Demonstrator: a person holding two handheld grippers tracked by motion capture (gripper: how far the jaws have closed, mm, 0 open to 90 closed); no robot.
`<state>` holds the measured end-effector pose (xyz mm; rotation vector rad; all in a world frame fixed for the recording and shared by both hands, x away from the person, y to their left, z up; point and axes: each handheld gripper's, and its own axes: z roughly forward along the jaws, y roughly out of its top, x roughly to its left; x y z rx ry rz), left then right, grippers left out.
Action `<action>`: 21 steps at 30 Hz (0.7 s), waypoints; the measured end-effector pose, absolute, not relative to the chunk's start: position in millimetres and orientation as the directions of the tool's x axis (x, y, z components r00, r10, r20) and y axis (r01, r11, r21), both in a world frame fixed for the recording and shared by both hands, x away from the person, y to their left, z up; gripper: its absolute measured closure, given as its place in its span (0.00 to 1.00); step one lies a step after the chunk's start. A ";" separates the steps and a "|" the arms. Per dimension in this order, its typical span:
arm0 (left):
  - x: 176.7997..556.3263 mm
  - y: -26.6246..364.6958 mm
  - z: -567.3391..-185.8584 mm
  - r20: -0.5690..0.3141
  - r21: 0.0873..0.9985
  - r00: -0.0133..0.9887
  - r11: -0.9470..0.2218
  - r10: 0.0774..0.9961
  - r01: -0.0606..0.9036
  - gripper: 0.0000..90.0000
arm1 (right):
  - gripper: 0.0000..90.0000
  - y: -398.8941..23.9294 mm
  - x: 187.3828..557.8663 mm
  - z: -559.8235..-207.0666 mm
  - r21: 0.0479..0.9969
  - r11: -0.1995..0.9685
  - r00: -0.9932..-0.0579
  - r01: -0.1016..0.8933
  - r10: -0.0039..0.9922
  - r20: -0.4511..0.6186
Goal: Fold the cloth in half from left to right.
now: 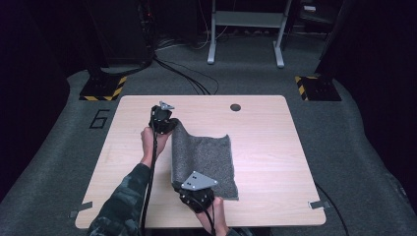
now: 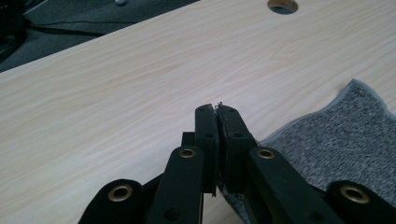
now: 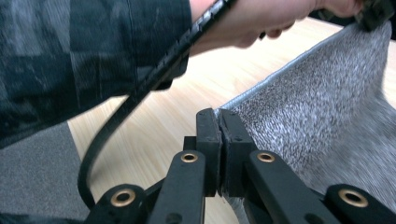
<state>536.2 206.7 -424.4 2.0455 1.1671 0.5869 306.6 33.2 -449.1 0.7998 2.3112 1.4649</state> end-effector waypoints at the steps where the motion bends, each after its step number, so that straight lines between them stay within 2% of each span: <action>1: 538.8 197.5 -424.5 0.036 0.756 0.498 -0.349 0.866 0.553 0.97 | 0.98 29.3 306.4 -451.1 0.896 0.323 -0.799 0.304 0.598 0.055; 21: 553.2 126.4 -440.3 0.031 0.733 0.573 -0.409 0.819 0.544 0.96 | 0.97 -26.3 301.2 -466.3 0.878 0.299 -0.725 0.373 0.685 0.075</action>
